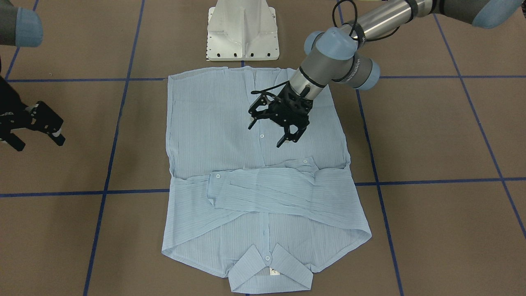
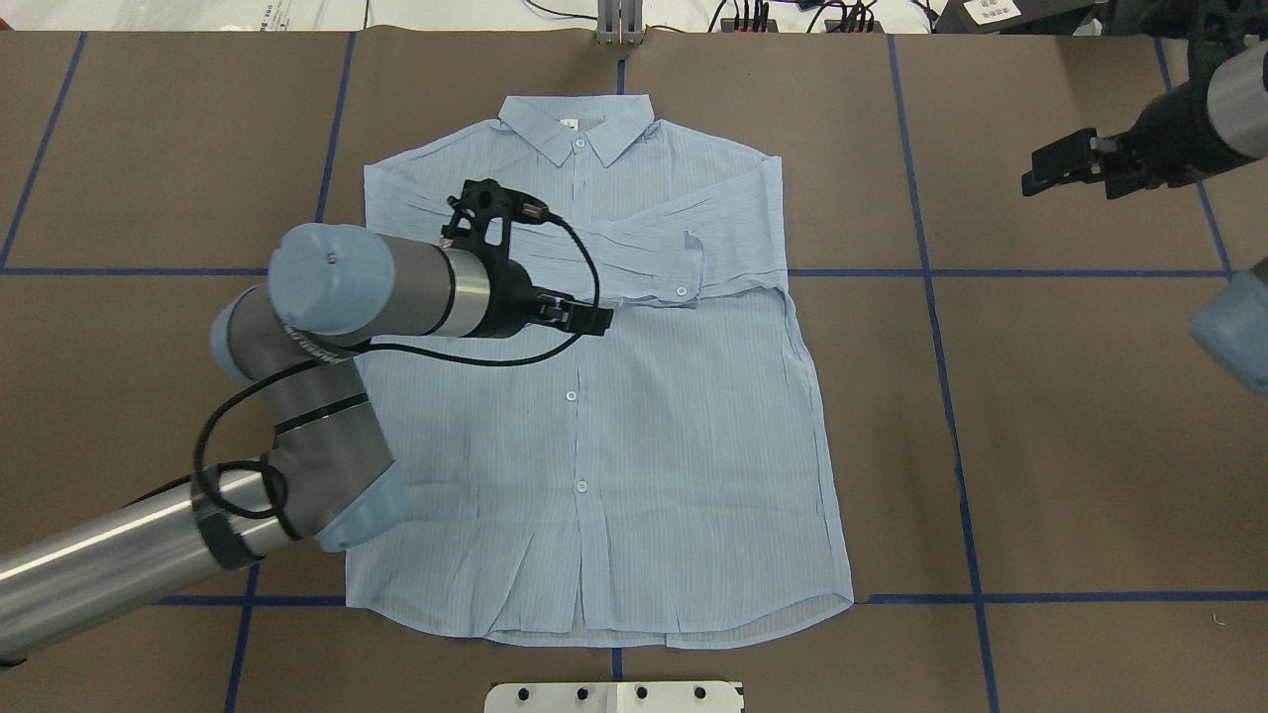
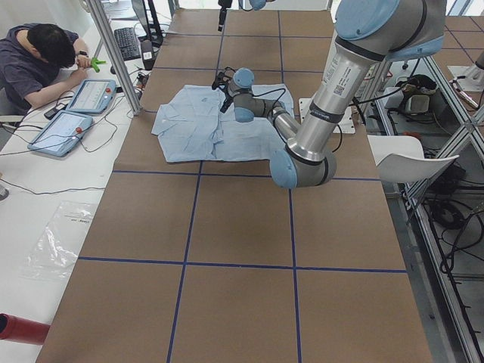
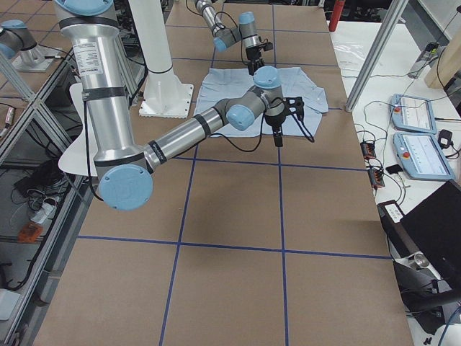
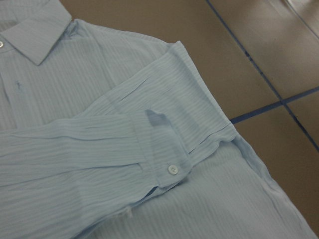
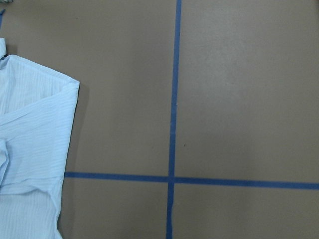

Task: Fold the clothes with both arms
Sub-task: 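Release the sleeve and move the left gripper toward the hem while the right gripper descends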

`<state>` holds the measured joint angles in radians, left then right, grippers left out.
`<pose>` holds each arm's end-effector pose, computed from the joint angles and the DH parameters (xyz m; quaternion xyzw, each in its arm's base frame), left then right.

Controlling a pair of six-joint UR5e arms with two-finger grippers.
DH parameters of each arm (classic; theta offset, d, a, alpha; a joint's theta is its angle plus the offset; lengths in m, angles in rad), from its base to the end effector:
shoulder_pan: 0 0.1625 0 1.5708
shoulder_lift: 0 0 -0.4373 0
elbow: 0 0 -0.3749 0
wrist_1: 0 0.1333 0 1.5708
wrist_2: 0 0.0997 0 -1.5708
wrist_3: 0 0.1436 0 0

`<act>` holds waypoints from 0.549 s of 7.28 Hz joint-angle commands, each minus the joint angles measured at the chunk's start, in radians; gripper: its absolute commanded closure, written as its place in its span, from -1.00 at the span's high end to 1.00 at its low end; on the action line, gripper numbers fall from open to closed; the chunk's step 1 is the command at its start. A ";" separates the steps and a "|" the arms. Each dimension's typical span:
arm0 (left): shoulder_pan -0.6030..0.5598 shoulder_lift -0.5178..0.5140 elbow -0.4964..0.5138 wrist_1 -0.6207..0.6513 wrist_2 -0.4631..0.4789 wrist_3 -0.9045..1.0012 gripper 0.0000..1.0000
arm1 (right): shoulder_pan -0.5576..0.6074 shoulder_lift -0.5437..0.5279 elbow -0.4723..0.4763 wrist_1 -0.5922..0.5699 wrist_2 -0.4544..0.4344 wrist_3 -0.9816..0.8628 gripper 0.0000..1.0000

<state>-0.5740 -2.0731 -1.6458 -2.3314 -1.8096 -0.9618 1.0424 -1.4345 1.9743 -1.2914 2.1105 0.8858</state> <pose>0.5200 -0.4545 0.2764 0.2658 0.5632 0.0875 0.7775 -0.2204 -0.4956 0.4143 0.1329 -0.4353 0.0527 0.8889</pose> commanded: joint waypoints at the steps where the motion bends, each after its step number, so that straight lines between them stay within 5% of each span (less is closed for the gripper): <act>1: -0.006 0.190 -0.277 0.197 0.024 -0.026 1.00 | -0.227 -0.085 0.154 0.014 -0.192 0.265 1.00; 4: 0.119 0.410 -0.408 0.228 0.149 -0.246 1.00 | -0.534 -0.182 0.259 0.014 -0.474 0.508 1.00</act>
<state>-0.5235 -1.7478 -2.0194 -2.1128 -1.7326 -1.1057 0.6277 -1.5667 2.1880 -1.2780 1.7422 1.3087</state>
